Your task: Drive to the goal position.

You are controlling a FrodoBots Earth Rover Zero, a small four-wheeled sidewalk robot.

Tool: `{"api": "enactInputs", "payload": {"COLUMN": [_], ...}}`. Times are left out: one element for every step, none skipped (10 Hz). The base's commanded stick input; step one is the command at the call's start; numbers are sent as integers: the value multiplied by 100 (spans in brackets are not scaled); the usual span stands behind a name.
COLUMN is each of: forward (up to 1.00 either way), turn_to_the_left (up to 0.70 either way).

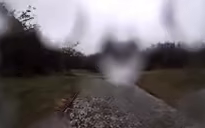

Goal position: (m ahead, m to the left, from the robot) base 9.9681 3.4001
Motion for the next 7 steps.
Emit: {"api": "enactInputs", "payload": {"forward": [70,70,70,70,70,70,70], "turn_to_the_left": [0,0,0,0,0,0,0]}}
